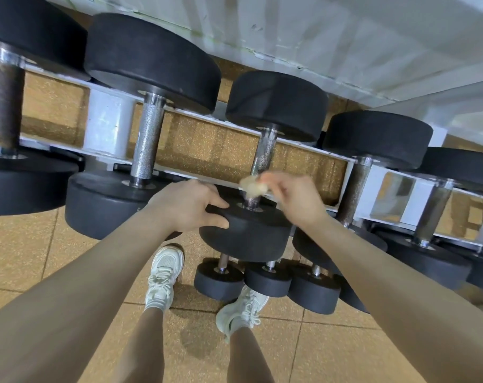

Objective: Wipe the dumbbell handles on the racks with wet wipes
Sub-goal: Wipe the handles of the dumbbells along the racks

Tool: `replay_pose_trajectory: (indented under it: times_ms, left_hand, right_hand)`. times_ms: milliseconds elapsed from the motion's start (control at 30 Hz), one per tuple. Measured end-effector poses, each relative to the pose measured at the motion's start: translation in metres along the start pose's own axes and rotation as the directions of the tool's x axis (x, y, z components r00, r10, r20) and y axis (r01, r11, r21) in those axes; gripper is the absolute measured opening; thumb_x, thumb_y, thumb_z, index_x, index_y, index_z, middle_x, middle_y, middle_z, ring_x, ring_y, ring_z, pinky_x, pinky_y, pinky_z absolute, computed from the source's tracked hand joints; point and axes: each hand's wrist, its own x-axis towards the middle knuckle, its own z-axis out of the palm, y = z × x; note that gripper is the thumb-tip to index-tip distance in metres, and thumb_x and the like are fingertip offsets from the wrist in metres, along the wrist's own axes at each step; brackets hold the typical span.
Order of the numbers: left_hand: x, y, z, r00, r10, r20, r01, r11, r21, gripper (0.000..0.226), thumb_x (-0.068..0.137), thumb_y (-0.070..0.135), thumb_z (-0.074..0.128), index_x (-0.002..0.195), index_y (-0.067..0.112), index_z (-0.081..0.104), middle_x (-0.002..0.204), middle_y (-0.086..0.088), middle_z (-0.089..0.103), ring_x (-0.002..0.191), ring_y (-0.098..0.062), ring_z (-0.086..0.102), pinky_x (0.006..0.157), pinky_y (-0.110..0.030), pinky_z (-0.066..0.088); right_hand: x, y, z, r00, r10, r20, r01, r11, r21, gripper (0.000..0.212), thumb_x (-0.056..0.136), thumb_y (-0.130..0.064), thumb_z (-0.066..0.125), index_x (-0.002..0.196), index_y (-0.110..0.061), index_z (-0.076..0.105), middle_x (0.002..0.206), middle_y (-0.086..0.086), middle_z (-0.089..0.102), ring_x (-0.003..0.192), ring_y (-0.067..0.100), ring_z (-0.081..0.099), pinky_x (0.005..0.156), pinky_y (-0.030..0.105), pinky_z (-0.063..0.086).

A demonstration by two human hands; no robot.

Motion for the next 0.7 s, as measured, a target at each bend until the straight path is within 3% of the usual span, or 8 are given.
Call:
replay_pose_trajectory:
  times_ms: [67,133,200,233,300,433,500,700]
  left_hand:
    - [0.0,-0.001,0.0,1.0,0.006,-0.005,-0.006,1.0,0.005,0.047,0.081,0.05,0.06,0.125,0.033,0.056,0.129,0.014,0.053,0.117,-0.011,0.049,0.096,-0.033,0.041]
    - [0.001,-0.001,0.001,1.0,-0.001,-0.01,0.001,1.0,-0.015,0.047,0.08,0.051,0.06,0.124,0.034,0.057,0.128,0.015,0.053,0.115,-0.01,0.05,0.095,-0.032,0.041]
    - [0.001,-0.002,0.002,1.0,-0.006,-0.01,0.005,1.0,-0.023,0.047,0.08,0.052,0.06,0.123,0.035,0.057,0.128,0.017,0.054,0.114,-0.009,0.05,0.096,-0.033,0.04]
    - [0.001,-0.002,0.003,1.0,-0.001,-0.012,0.001,1.0,-0.017,0.047,0.08,0.052,0.06,0.123,0.035,0.057,0.128,0.017,0.054,0.114,-0.009,0.05,0.096,-0.034,0.041]
    - [0.002,-0.002,0.004,1.0,0.005,-0.025,-0.005,1.0,-0.006,0.046,0.079,0.052,0.06,0.122,0.035,0.058,0.128,0.016,0.054,0.114,-0.009,0.051,0.096,-0.035,0.041]
    - [0.004,-0.003,0.005,0.999,0.005,-0.037,-0.006,0.999,-0.04,0.046,0.077,0.051,0.063,0.119,0.034,0.061,0.124,0.014,0.057,0.11,-0.01,0.054,0.096,-0.038,0.042]
    - [0.003,-0.001,0.004,1.0,0.005,-0.027,-0.006,0.998,-0.055,0.045,0.077,0.049,0.064,0.119,0.032,0.061,0.124,0.012,0.057,0.11,-0.011,0.053,0.097,-0.038,0.041]
    - [-0.01,0.011,0.01,0.991,-0.089,-0.098,0.098,0.99,0.099,0.047,0.085,0.049,0.055,0.129,0.033,0.052,0.141,0.009,0.045,0.128,-0.014,0.043,0.104,-0.037,0.037]
  right_hand:
    - [0.013,0.007,-0.011,0.911,0.282,-0.299,-0.177,0.926,0.334,0.021,0.093,-0.004,0.048,0.089,-0.017,0.064,0.081,-0.003,0.065,0.064,0.009,0.057,0.064,0.018,0.048]
    - [0.036,0.008,-0.015,0.729,0.668,-0.152,-0.315,0.523,0.792,0.022,0.092,-0.002,0.049,0.082,-0.018,0.06,0.081,-0.001,0.064,0.074,0.012,0.061,0.072,0.022,0.053]
    - [0.056,0.002,-0.011,0.663,0.739,0.12,-0.322,0.137,0.937,0.02,0.09,0.003,0.05,0.083,-0.013,0.06,0.088,0.004,0.067,0.084,0.016,0.065,0.083,0.024,0.054]
    - [0.06,-0.002,-0.006,0.676,0.717,0.17,-0.314,0.071,0.947,0.02,0.09,0.004,0.049,0.083,-0.012,0.059,0.087,0.006,0.066,0.081,0.015,0.064,0.082,0.025,0.054]
    - [0.058,-0.011,0.002,0.731,0.671,0.124,-0.294,0.144,0.945,0.021,0.091,-0.001,0.049,0.075,-0.012,0.056,0.071,0.002,0.06,0.063,0.01,0.057,0.068,0.021,0.049]
    - [0.047,-0.005,0.016,0.802,0.578,-0.151,-0.4,0.707,0.583,0.019,0.085,-0.031,0.063,0.082,-0.014,0.071,0.068,-0.006,0.062,0.063,0.005,0.055,0.061,0.019,0.04]
    - [0.038,0.002,0.019,0.858,0.478,-0.188,-0.399,0.851,0.343,0.029,0.09,-0.03,0.057,0.09,-0.007,0.073,0.071,0.004,0.063,0.066,0.015,0.056,0.065,0.026,0.042]
    - [-0.009,-0.007,0.023,0.846,0.51,0.153,-0.51,0.859,-0.041,0.026,0.091,-0.016,0.052,0.108,-0.004,0.067,0.105,0.016,0.066,0.096,0.031,0.062,0.085,0.037,0.051]
